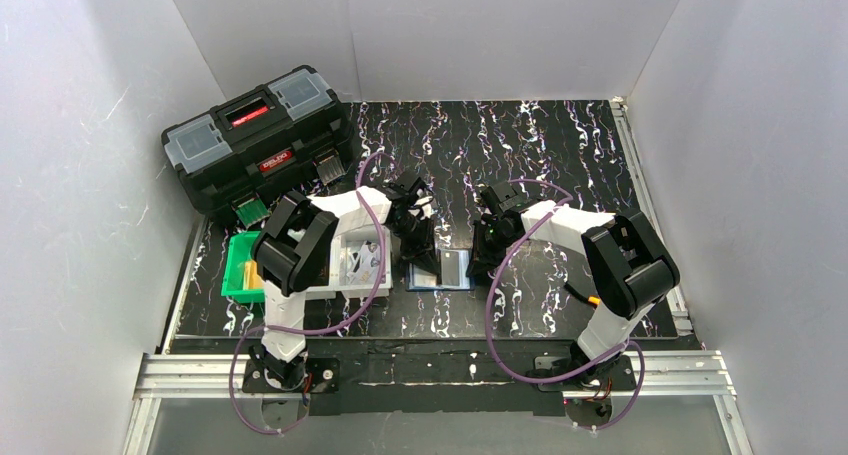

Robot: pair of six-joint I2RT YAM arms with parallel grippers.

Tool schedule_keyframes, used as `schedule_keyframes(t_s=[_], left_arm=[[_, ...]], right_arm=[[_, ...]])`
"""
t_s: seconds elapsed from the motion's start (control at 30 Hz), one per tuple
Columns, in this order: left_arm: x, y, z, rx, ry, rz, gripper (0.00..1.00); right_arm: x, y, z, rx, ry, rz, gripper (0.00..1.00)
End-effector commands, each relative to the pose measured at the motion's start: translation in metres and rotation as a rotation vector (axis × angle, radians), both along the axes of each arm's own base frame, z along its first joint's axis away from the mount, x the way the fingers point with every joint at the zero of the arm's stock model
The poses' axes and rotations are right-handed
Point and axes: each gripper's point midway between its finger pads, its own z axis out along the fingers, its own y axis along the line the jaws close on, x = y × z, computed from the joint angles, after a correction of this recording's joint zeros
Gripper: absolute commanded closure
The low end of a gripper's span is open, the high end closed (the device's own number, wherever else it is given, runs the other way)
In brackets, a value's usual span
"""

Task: Take the credit cards out of the card holder
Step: Remove the credit card from the card holder.

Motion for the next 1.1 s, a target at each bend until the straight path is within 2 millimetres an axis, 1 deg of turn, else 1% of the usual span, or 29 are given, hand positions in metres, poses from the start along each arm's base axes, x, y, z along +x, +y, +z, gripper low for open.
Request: schedule_keyframes(t_s=[0.0,0.2,0.37,0.47,0.7,0.83,0.93,1.0,1.07], left_arm=[[0.001,0.018,0.017,0.034,-0.034,-0.005,1.0],[0.001,0.026,0.028,0.043,-0.074,-0.011,1.0],[0.001,0.044,0.031,0.119,-0.098,-0.006,1.0],[0.002,0.052,0.033,0.13,-0.109,0.005,1.0],[0.002,0.065,0.041,0.181,-0.143,-0.006,1.0],[0.003,0.063,0.049,0.165,-0.158,-0.008,1.0],[0.005,0.059,0.057,0.139,-0.173,-0.004,1.0],[0.007,0.056,0.064,0.12,-0.184,-0.001,1.0],[0.009,0.053,0.073,0.092,-0.198,0.003,1.0]], right_arm=[[-0.003,-0.017,-0.028,-0.111,0.006,0.001,0.93],[-0.004,-0.018,-0.029,-0.111,0.006,-0.001,0.93],[-0.003,-0.018,-0.028,-0.11,0.003,-0.002,0.93],[-0.004,-0.018,-0.028,-0.11,0.004,-0.002,0.93],[-0.001,-0.018,-0.024,-0.106,-0.012,-0.007,0.91],[0.005,-0.012,-0.007,-0.074,-0.047,-0.014,0.86],[0.016,-0.005,0.019,-0.036,-0.102,-0.018,0.8],[0.024,-0.001,0.039,-0.012,-0.149,-0.023,0.74],[0.031,0.002,0.059,0.012,-0.194,-0.029,0.63]])
